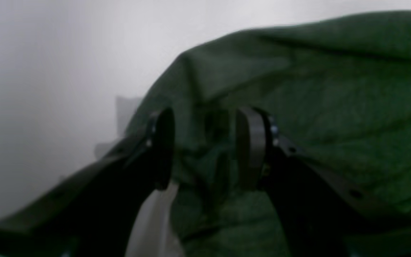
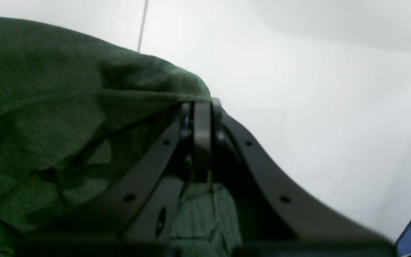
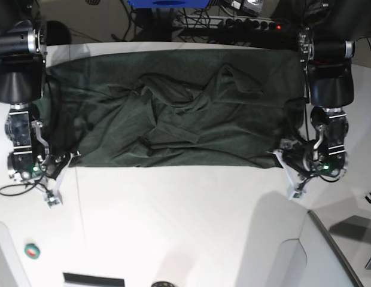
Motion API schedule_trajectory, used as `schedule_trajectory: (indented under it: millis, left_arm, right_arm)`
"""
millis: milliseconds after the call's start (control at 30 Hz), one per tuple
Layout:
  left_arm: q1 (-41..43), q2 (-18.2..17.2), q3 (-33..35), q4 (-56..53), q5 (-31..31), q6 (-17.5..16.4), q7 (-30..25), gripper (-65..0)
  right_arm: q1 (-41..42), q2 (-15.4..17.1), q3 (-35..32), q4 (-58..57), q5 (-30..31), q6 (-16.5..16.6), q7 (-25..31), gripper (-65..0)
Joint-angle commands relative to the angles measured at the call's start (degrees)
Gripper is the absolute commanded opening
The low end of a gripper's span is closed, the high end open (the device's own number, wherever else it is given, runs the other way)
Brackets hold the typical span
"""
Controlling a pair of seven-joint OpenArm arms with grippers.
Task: Layout the t-shirt on the table in an organized manner, then fold the t-shirt properly
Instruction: 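Pull the shirt edge taut with both grippers, stretching it apart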
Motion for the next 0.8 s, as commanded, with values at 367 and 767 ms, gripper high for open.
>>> schedule_trajectory:
  millis: [367,767]
  left_arm:
    - [-2.2,0.8,-0.4,-2.8,3.8,0.2,-3.0,-37.5]
    - [-2.9,0.6,-0.3,-5.7,3.9,1.2,-5.4,-37.5]
  right_arm:
    - [1.6,0.6,0.2,1.1,-0.2,0.0,0.7,-65.0]
    - [1.5,0.6,0.2,1.1,-0.2,0.0,0.7,-65.0]
